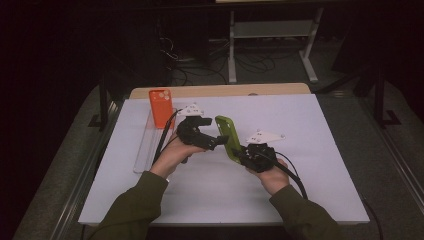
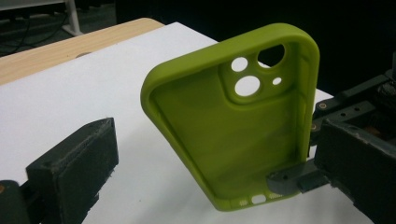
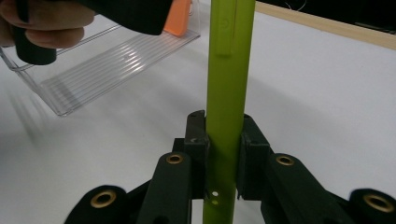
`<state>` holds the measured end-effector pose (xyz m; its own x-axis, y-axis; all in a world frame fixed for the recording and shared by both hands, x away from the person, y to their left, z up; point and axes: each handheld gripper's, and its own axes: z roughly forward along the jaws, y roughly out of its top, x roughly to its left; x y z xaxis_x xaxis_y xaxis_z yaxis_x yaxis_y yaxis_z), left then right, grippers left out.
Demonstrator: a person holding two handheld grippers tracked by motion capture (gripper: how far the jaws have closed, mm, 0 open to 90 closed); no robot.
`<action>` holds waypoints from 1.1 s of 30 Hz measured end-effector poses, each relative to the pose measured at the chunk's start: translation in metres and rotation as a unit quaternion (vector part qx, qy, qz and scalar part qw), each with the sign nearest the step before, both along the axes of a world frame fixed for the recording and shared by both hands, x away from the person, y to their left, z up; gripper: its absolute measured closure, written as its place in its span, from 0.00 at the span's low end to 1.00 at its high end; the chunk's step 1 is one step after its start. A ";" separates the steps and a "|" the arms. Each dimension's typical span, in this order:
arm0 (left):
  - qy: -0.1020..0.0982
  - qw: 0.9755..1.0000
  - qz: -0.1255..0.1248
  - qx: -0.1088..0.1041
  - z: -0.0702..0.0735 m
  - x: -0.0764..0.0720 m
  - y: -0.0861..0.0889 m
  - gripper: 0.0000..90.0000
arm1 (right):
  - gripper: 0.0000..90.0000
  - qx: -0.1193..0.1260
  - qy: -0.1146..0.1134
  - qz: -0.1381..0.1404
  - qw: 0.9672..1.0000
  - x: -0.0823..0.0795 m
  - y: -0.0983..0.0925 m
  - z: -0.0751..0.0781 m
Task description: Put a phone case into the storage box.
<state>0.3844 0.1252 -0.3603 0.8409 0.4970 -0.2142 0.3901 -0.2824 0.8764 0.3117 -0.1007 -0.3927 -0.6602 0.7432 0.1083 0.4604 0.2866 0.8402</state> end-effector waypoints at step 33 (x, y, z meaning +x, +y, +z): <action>0.024 0.999 0.017 -0.033 -0.007 -0.005 -0.008 0.00 | 0.85 -0.020 0.002 0.022 1.000 -0.005 0.023 -0.011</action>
<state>0.3799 0.1172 -0.3674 0.8113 0.5089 -0.2878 0.4411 -0.2096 0.8726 0.3068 -0.0775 -0.4034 -0.6917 0.7176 0.0814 0.4499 0.3400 0.8258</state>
